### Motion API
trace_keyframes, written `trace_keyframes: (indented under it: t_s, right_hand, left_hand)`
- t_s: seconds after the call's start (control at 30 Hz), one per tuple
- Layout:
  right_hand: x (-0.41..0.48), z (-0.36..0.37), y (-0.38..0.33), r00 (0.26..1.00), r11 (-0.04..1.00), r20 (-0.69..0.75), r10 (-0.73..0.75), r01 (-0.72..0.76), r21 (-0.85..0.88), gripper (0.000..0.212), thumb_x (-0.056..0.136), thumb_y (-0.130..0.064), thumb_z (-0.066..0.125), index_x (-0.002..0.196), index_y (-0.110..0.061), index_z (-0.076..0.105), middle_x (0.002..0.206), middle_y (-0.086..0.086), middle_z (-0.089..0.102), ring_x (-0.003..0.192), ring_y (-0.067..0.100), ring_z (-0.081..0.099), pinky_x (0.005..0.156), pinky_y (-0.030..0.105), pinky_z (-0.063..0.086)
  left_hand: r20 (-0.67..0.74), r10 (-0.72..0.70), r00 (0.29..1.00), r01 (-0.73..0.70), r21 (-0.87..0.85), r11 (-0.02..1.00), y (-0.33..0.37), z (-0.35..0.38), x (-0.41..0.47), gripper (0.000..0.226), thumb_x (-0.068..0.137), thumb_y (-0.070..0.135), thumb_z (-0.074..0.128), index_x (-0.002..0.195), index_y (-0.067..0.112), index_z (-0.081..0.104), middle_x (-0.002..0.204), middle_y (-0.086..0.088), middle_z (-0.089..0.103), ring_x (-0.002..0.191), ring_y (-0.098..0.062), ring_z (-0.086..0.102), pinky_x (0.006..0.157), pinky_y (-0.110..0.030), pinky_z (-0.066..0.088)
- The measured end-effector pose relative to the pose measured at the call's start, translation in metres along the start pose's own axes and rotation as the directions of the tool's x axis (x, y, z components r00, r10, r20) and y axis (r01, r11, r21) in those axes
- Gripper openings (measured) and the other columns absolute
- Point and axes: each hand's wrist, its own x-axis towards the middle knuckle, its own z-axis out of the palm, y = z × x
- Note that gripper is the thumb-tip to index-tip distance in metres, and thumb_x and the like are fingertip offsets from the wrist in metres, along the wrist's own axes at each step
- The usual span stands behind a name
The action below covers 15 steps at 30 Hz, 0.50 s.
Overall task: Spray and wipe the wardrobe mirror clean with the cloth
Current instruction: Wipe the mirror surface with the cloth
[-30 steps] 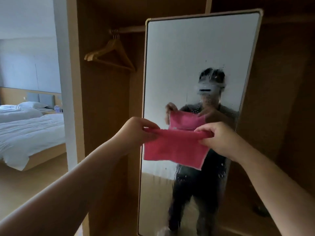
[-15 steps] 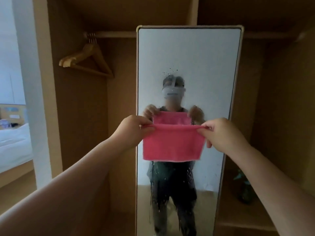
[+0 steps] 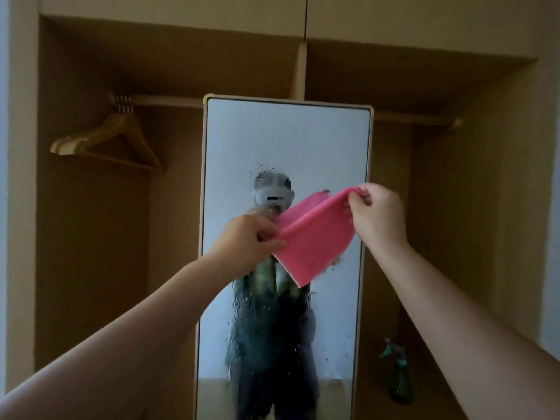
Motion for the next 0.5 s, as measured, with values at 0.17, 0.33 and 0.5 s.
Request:
trace_keyframes:
  t_s: [0.17, 0.33, 0.5]
  right_hand:
    - [0.041, 0.004, 0.003, 0.979, 0.982, -0.096, -0.179, 0.172, -0.078, 0.018, 0.099, -0.027, 0.051, 0.104, -0.019, 0.066, 0.076, -0.020, 0.050, 0.067, -0.008, 0.048, 0.056, 0.009, 0.034]
    - [0.079, 0.013, 0.018, 0.941, 0.941, -0.068, -0.330, 0.323, -0.103, 0.017, 0.100, -0.026, 0.049, 0.103, -0.019, 0.064, 0.082, -0.011, 0.059, 0.066, -0.001, 0.052, 0.059, 0.015, 0.045]
    - [0.101, 0.030, 0.031, 0.913, 0.905, -0.021, -0.408, 0.401, -0.140, 0.026, 0.101, -0.025, 0.045, 0.121, -0.016, 0.058, 0.094, -0.010, 0.057, 0.076, 0.009, 0.059, 0.061, 0.008, 0.037]
  left_hand:
    - [-0.070, 0.034, 0.997, -0.026, 0.113, 0.993, 0.019, 0.012, 0.034, 0.005, 0.080, 0.028, 0.072, 0.084, 0.027, 0.074, 0.073, 0.023, 0.059, 0.064, 0.009, 0.053, 0.054, -0.006, 0.035]
    - [-0.134, 0.039, 0.990, -0.016, 0.164, 0.986, 0.026, 0.021, 0.063, 0.007, 0.081, 0.029, 0.067, 0.081, 0.026, 0.074, 0.075, 0.018, 0.065, 0.072, 0.005, 0.057, 0.061, -0.013, 0.044]
    - [-0.257, 0.105, 0.961, -0.046, 0.225, 0.973, 0.028, 0.019, 0.075, 0.012, 0.085, 0.022, 0.061, 0.083, 0.024, 0.073, 0.079, 0.014, 0.065, 0.073, 0.000, 0.058, 0.061, -0.013, 0.042]
